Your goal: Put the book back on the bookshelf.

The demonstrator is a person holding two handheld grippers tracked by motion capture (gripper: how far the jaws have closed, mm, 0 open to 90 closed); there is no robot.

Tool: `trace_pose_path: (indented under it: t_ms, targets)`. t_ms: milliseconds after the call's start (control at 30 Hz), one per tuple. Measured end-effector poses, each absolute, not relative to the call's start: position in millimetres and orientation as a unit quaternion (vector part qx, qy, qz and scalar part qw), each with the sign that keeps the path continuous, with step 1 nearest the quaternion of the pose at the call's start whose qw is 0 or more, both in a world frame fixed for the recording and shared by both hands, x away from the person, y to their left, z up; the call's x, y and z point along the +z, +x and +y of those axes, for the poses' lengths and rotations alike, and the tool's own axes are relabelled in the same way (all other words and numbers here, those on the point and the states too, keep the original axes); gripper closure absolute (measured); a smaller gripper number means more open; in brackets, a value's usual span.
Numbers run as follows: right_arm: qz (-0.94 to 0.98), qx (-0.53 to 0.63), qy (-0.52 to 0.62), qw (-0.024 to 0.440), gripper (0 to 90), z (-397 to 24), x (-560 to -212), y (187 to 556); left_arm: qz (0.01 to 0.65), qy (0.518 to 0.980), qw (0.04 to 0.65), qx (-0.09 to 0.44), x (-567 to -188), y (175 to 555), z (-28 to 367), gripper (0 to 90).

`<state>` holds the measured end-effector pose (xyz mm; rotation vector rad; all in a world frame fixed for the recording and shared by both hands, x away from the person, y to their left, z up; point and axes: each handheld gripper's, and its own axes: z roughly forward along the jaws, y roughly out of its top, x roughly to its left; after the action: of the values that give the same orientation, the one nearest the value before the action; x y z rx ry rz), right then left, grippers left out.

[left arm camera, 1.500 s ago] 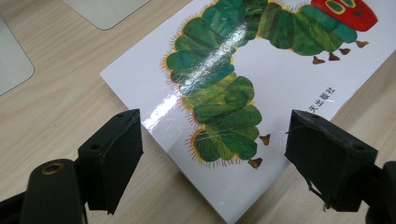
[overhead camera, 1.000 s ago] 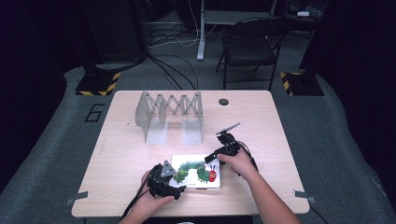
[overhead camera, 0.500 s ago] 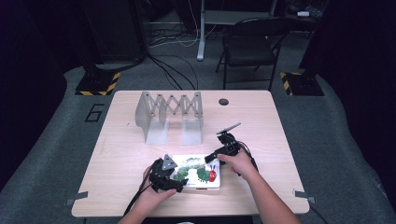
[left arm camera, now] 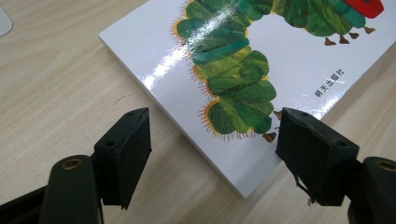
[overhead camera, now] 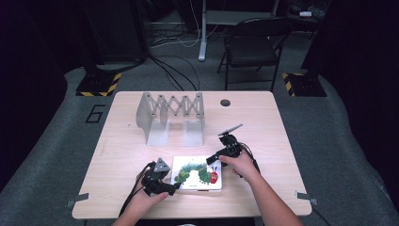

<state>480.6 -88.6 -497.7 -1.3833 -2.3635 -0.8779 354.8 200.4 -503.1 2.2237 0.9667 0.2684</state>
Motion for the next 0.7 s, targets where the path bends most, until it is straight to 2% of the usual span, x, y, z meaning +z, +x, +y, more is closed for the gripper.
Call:
trace_pose_path:
  t_ms: [700]
  targets:
    - [-0.816,-0.310,-0.470,0.129,44.1,-90.8,-483.6,474.9,0.386,0.846,0.358,0.083,-509.3,356.6,204.6,20.6]
